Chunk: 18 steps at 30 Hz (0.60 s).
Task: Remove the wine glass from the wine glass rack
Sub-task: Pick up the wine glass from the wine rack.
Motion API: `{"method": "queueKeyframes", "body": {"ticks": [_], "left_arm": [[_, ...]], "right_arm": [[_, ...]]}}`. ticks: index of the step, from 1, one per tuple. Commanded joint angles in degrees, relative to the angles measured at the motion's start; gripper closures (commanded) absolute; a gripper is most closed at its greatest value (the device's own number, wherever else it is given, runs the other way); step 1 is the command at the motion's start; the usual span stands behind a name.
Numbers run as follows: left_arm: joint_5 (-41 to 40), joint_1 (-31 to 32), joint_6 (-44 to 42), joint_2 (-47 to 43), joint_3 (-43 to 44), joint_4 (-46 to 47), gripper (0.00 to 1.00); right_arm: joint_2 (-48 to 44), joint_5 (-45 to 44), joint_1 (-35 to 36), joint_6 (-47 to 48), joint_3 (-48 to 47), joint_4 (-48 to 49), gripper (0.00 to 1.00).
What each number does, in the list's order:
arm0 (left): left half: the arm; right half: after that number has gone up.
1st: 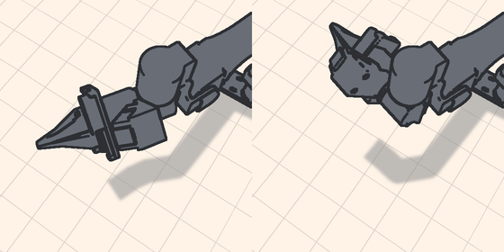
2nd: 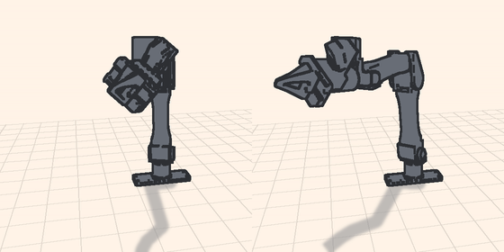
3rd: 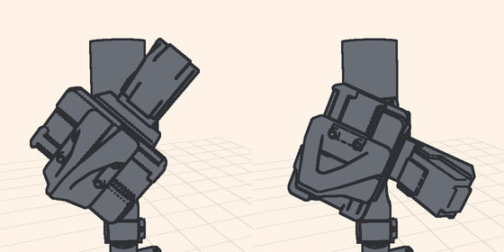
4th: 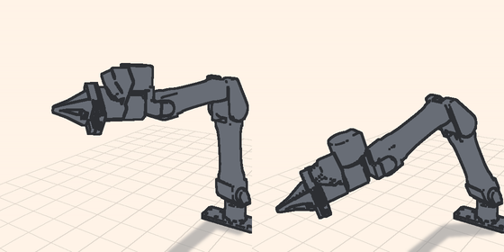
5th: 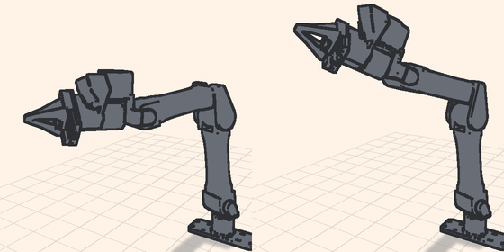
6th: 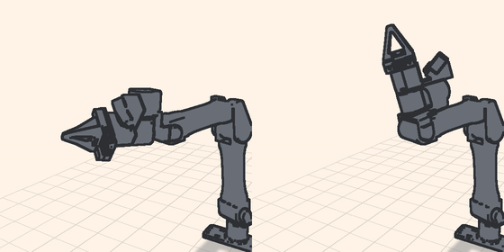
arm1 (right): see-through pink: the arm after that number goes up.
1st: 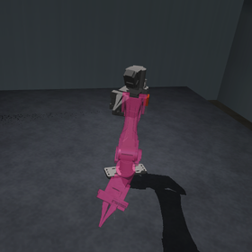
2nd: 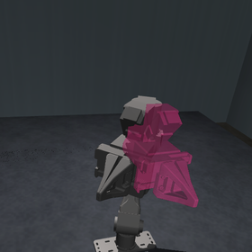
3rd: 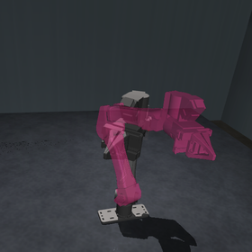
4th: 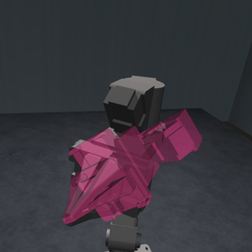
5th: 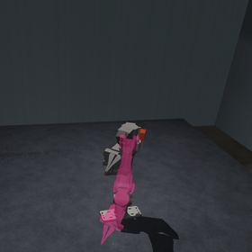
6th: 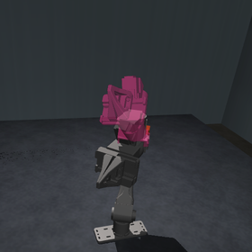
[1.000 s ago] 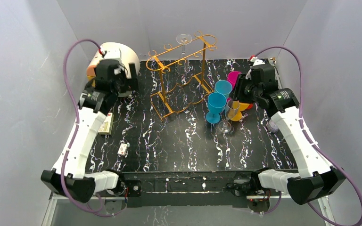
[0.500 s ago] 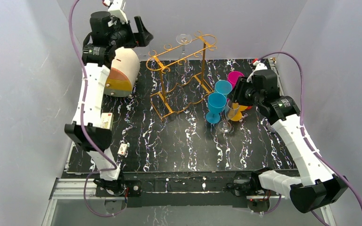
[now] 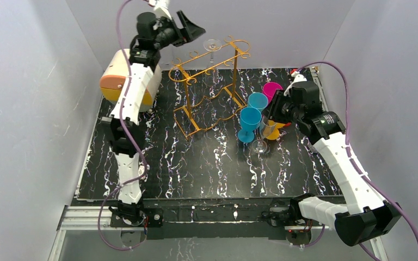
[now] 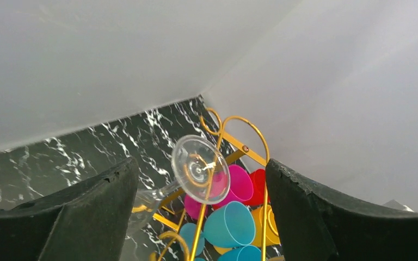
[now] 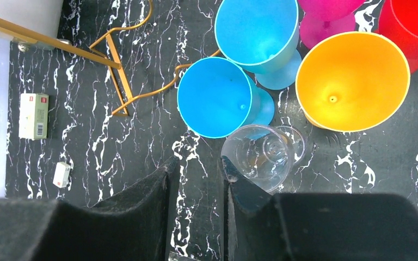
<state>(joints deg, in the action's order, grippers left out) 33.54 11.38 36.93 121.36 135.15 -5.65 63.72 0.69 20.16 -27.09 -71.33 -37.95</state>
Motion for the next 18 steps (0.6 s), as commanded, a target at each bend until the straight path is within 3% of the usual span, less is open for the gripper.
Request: {"method": "queueKeyframes", "body": {"ticks": [1, 7, 12, 18], "left_arm": [[-5.11, 6.12, -5.64, 1.43, 8.43, -8.61, 0.20], [-18.86, 10.75, -11.88, -1.61, 4.84, -13.57, 0.22], [-22.74, 12.11, -14.57, -0.47, 5.83, -17.46, 0.23], [-23.36, 12.36, -15.89, 0.12, 6.02, -18.88, 0.34]], "right_arm": [[-2.14, 0.19, -0.02, 1.03, 0.59, 2.58, 0.62], [-3.99, -2.88, 0.00, 2.66, 3.88, 3.69, 0.63], [-4.14, -1.93, 0.03, 3.67, 4.16, 3.75, 0.63], [-4.13, -1.60, 0.04, 3.91, 3.99, 3.85, 0.63]]}}
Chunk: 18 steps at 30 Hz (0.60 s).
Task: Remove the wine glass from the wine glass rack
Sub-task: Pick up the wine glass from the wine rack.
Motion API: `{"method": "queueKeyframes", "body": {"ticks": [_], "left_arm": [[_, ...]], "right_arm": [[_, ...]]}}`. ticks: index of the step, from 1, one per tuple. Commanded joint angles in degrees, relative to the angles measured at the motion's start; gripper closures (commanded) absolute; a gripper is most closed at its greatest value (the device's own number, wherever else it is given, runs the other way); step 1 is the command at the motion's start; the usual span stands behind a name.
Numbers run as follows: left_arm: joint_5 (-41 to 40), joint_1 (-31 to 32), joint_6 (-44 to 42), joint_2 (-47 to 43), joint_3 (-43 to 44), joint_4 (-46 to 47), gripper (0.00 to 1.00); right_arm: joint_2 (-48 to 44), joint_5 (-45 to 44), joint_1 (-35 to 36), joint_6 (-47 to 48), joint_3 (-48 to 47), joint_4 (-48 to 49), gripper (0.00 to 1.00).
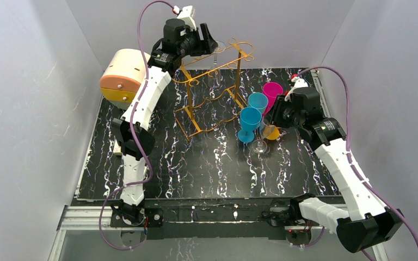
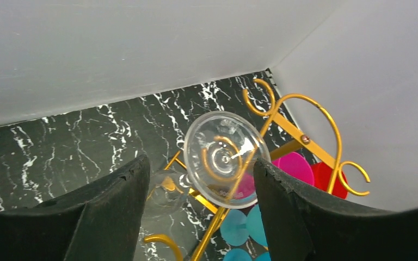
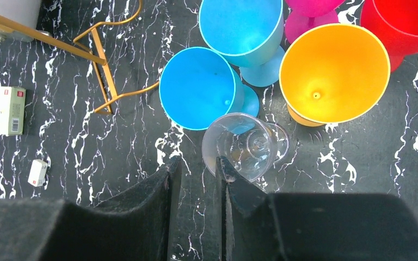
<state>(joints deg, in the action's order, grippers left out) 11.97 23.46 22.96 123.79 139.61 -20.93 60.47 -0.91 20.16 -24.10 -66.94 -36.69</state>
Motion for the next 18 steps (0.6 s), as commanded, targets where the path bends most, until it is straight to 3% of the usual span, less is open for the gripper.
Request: {"method": "queueKeyframes", "body": {"ticks": [1, 18], "left_arm": [[-1.63, 0.27, -2.03, -2.12, 1.89, -3.59, 0.35], [6.72, 0.16, -0.99, 1.03, 2.70, -0.69, 0.51]], "right_arm": [[-0.83, 0.21, -0.02, 0.83, -0.23, 2.58, 0.63], [0.03, 4.33, 0.04, -0.75, 0.81, 4.43, 0.64]]}}
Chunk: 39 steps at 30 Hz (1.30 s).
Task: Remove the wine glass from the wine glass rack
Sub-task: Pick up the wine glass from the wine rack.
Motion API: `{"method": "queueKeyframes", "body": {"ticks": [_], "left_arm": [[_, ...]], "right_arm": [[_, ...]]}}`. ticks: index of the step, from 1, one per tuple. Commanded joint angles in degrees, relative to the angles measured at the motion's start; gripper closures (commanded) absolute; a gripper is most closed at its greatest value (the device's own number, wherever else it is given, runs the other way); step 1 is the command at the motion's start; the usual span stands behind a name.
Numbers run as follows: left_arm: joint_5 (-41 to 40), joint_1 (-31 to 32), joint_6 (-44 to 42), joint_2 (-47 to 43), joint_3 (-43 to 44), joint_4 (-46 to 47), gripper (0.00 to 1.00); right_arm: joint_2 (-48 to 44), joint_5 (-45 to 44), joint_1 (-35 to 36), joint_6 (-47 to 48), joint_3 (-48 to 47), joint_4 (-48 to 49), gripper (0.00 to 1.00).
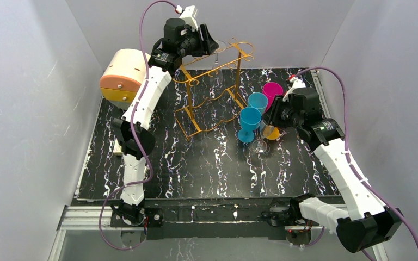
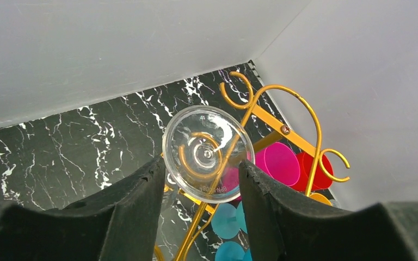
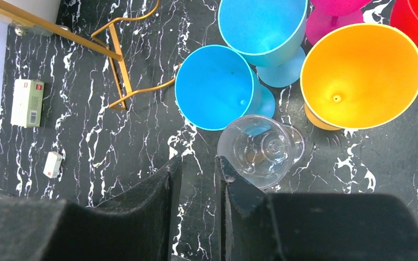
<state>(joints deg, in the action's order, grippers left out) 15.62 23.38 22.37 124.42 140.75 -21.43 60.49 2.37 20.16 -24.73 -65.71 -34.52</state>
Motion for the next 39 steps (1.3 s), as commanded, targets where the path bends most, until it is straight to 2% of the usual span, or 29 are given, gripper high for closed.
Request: {"method": "queueKeyframes", "body": {"ticks": [1, 5, 6, 11, 15, 17, 20, 22, 25, 28, 35, 39], "left_arm": [[3.43, 0.19, -0.40, 0.69, 1.78, -0.19, 0.54], [4.41, 0.10, 0.41, 1.50, 2.25, -0.11, 0.68], [4.43, -0.09, 0.72, 1.67, 2.06, -0.21, 0.68], [3.56, -1.16, 2.24, 1.60, 0.84, -0.21, 0.62], [3.17, -1.44, 2.86, 1.98, 1.22, 0.21, 0.61], [3.58, -1.69, 3.64, 2.37, 1.22, 0.75, 0.51], [6.34, -2.96, 6.17, 3.32, 0.88, 2.05, 0.56], [7.68, -3.28, 6.33, 3.97, 1.31, 2.24, 0.56], [14.53, -3.50, 5.92, 5.41, 2.39, 3.19, 0.49], [18.42, -4.57, 7.29, 6.72, 3.49, 2.97, 0.54], [20.49, -4.94, 5.73, 6.67, 3.32, 4.74, 0.56], [22.06, -5.30, 7.50, 6.71, 2.56, 7.47, 0.67]], "right_arm": [[0.08, 1.41, -0.03, -0.14, -0.58, 2.27, 0.64], [0.41, 2.40, -0.01, -0.37, -0.93, 2.31, 0.64], [0.45, 2.56, 0.04, -0.61, -0.79, 2.46, 0.64], [1.23, 4.09, -0.01, -2.10, -1.17, 2.66, 0.64], [0.86, 4.58, 0.00, -3.19, -0.87, 2.97, 0.64], [0.73, 4.93, 0.04, -3.31, -1.13, 2.94, 0.64], [1.30, 6.92, -0.02, -2.39, -3.37, 3.08, 0.63], [2.25, 8.19, 0.01, -2.25, -5.28, 3.29, 0.63], [4.05, 10.66, 0.02, -2.25, -7.89, 3.92, 0.62], [5.80, 11.71, 0.03, -2.17, -10.17, 3.51, 0.62], [10.66, 13.16, 0.01, -0.63, -17.30, 3.72, 0.61], [14.21, 11.66, 0.00, -1.92, -21.24, 4.82, 0.59]]}}
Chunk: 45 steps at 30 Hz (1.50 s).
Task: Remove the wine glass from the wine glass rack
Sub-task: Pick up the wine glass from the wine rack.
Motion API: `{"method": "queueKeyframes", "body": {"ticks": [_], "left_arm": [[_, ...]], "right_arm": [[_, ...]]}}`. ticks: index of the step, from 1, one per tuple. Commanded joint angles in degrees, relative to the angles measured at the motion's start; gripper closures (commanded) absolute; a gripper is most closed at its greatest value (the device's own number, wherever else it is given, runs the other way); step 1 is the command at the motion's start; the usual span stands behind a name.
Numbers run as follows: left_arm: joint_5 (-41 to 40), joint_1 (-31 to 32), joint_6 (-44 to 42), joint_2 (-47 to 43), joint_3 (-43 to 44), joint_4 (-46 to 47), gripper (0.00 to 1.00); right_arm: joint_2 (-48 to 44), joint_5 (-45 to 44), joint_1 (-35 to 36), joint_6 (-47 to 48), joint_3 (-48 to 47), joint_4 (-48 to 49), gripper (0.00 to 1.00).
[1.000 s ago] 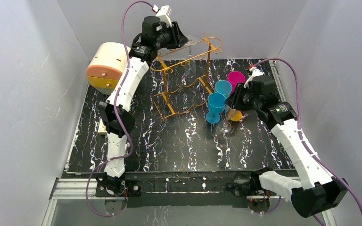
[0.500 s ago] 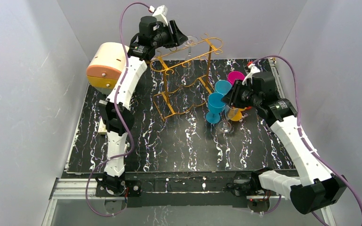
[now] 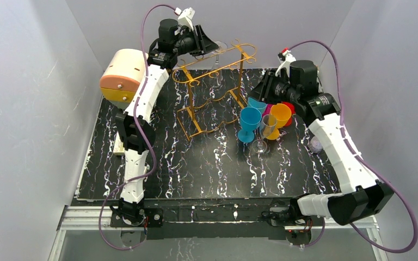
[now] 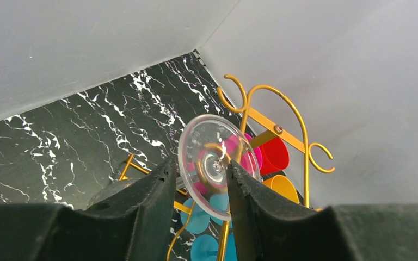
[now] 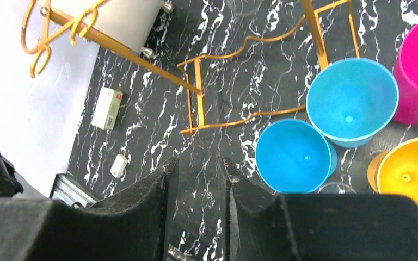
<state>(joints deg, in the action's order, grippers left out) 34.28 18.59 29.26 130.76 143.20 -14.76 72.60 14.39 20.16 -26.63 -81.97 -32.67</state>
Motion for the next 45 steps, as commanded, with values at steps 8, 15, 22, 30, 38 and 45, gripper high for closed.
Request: {"method": "queueKeyframes", "body": {"ticks": [8, 15, 22, 30, 38, 45], "left_arm": [[2.85, -1.82, 3.93, -0.58, -1.74, 4.67, 0.89], [5.42, -2.44, 3.84, 0.03, -1.69, 3.78, 0.87], [11.95, -2.34, 6.98, 1.90, -0.38, 7.59, 0.84], [15.31, -2.48, 12.91, 2.75, -1.72, 15.26, 0.80], [14.69, -2.43, 9.50, 3.39, 0.02, 8.84, 0.76], [15.78, -2.42, 9.78, 4.49, 1.51, 8.95, 0.84]], "right_arm": [[5.66, 2.80, 0.03, -3.51, -7.61, 4.40, 0.60], [5.88, 2.82, -0.01, -3.49, -8.13, 4.50, 0.60], [6.54, 3.49, 0.03, -4.22, -8.37, 4.42, 0.60], [4.02, 3.11, -0.02, -3.69, -5.68, 6.77, 0.58], [3.71, 2.98, 0.00, -3.10, -5.99, 6.55, 0.57], [3.50, 2.78, -0.03, -3.16, -6.11, 6.75, 0.57]]}}
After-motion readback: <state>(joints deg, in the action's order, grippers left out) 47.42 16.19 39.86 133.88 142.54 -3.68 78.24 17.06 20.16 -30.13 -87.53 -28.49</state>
